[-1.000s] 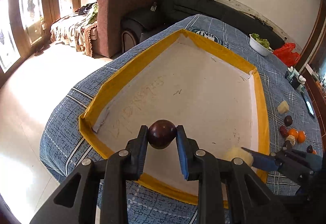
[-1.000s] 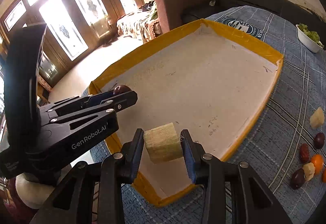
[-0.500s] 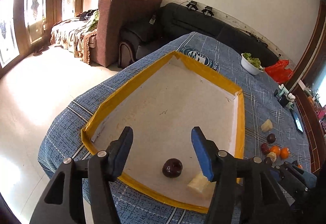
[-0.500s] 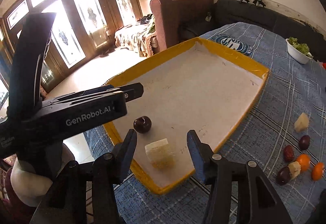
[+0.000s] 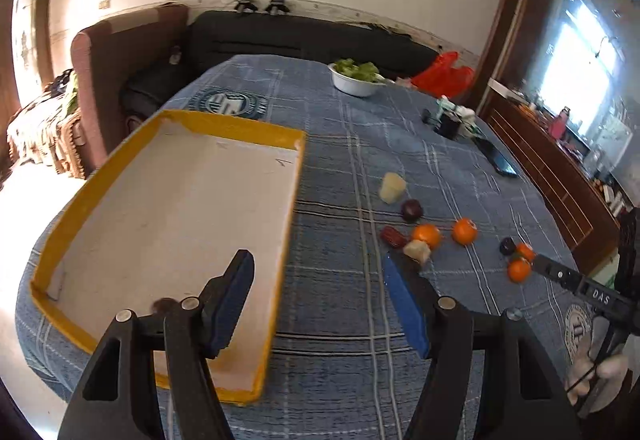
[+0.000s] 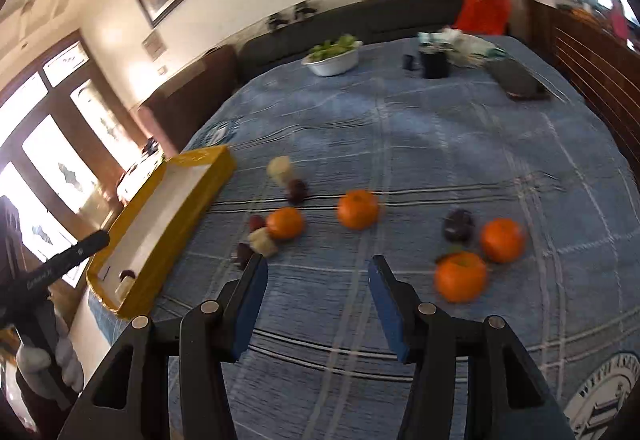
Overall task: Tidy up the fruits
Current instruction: 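Move both grippers back over the fruits on the cloth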
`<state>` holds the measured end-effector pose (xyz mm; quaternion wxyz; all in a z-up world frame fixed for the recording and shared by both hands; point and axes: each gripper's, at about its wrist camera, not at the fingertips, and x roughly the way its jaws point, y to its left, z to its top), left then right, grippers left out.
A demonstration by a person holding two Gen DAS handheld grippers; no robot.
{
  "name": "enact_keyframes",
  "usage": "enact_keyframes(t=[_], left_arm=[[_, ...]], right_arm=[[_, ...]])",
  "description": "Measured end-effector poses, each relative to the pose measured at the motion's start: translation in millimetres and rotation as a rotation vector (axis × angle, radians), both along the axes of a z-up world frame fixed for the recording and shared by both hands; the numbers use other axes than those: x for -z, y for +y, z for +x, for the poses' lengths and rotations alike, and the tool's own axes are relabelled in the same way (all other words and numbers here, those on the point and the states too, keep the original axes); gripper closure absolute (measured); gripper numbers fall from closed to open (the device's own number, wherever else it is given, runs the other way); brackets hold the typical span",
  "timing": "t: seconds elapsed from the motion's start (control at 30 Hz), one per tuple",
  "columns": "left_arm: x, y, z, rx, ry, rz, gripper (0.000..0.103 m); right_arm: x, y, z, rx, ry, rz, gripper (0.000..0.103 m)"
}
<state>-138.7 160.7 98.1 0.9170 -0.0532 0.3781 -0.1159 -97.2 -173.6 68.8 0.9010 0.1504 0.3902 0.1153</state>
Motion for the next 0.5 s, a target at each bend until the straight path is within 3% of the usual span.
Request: enact_keyframes(t=[0.2, 0.5], left_arm=[[23, -45, 5, 0.113, 0.021, 0.031, 0.037], [44, -65, 13, 0.181, 0.050, 0.086, 0.037]], right_arm=[[28, -60, -23, 0.158, 0.059, -0.031, 0.046], [41, -47, 5, 0.124, 0.079, -0.064, 0.046]])
